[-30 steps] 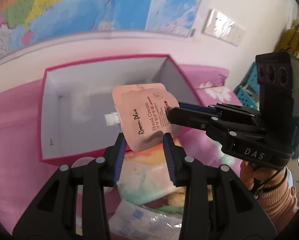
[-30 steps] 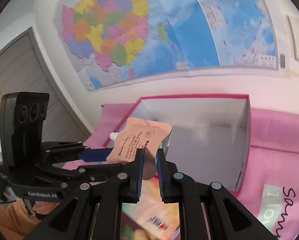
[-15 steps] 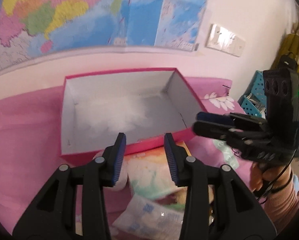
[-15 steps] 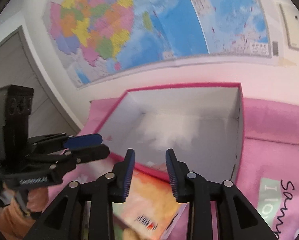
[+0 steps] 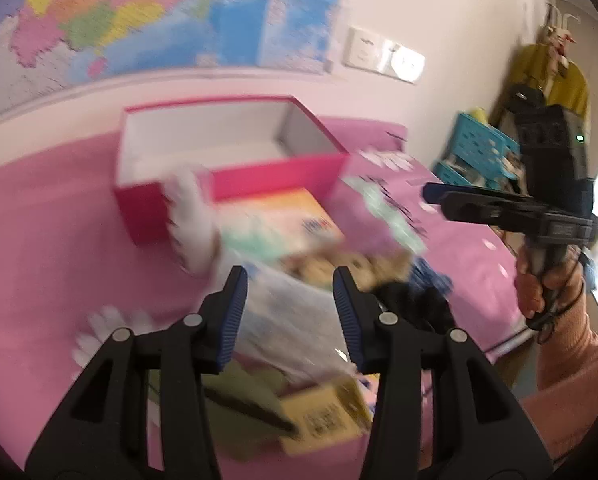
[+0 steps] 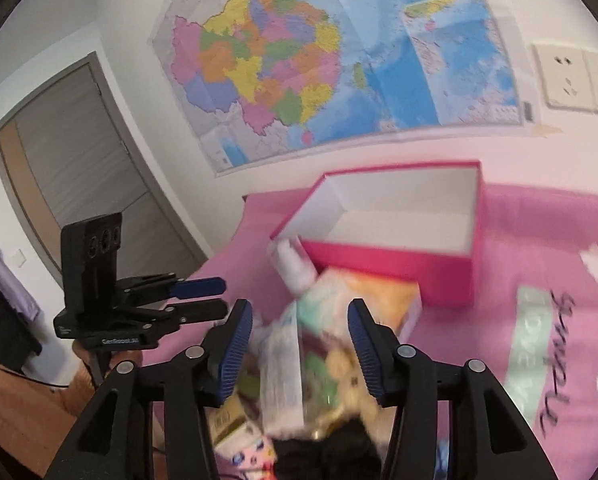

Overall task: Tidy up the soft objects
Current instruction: 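Lower the left gripper onto the black scrunchie and grasp it, then carry the black scrunchie with the left gripper into the pink box and release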

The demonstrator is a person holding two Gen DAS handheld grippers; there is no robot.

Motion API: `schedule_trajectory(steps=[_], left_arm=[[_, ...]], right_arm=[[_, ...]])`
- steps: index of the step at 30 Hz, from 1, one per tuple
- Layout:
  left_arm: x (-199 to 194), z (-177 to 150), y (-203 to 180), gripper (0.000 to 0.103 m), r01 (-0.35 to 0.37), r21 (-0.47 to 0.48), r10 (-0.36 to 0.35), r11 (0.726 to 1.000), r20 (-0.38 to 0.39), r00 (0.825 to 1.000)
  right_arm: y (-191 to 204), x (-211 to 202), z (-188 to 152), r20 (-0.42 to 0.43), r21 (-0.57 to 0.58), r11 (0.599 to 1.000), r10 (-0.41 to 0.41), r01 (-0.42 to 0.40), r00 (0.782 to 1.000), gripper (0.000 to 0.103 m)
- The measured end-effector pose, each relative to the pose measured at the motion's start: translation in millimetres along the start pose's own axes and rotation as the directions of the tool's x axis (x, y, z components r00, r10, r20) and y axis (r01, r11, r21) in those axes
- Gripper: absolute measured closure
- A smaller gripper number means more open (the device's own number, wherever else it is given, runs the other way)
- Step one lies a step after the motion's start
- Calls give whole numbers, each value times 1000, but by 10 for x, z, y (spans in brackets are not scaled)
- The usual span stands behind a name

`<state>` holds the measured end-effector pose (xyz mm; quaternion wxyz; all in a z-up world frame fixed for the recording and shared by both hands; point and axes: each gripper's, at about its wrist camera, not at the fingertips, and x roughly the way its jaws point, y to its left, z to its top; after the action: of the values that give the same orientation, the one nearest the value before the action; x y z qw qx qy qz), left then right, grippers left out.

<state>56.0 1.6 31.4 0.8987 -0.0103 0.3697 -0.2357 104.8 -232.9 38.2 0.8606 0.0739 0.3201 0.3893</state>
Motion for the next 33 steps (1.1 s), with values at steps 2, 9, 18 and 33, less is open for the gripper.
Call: schedule_trajectory(steps=[2, 9, 18, 33], left_arm=[[33, -95, -131, 56, 37, 19, -36, 999, -25, 999], [325, -338, -619, 56, 179, 99, -163, 979, -154, 975], [606, -503, -774, 56, 209, 75, -184, 975, -252, 950], [842, -445, -827, 44, 297, -12, -287, 955, -292, 912]], right_arm=[[-19, -54, -193, -24, 23, 999, -34, 35, 999, 49], [-150, 46, -779, -190, 31, 984, -164, 173, 968, 40], [-280, 319, -1022, -263, 23, 987, -148, 160, 953, 41], [-207, 23, -907, -146, 63, 996, -54, 63, 988, 92]])
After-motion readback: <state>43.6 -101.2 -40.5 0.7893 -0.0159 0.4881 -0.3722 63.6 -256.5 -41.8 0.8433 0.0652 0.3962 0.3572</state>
